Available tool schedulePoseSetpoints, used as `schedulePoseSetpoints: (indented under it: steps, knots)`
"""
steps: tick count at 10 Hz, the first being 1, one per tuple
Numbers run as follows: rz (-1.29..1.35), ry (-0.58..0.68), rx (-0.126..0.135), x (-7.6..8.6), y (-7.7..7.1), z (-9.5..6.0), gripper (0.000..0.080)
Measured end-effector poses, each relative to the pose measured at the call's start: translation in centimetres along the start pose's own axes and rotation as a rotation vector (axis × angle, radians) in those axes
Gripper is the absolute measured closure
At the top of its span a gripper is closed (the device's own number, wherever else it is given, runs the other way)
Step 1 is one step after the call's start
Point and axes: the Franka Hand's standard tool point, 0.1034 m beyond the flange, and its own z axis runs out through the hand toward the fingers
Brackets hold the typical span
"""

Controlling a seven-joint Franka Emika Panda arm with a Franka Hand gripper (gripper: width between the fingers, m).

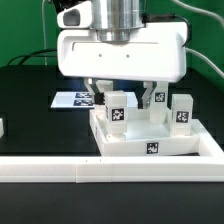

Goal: Assemble square table

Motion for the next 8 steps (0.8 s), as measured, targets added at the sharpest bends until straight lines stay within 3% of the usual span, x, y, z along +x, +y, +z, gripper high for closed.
schedulePoseSetpoints:
  steps: [6,8]
  knots:
    - [-0.351,0.008,-0.013,0.77,0.67,-0.33,0.015]
    - [-0.35,0.008,-0.013,0.76,0.68,-0.32,0.0454]
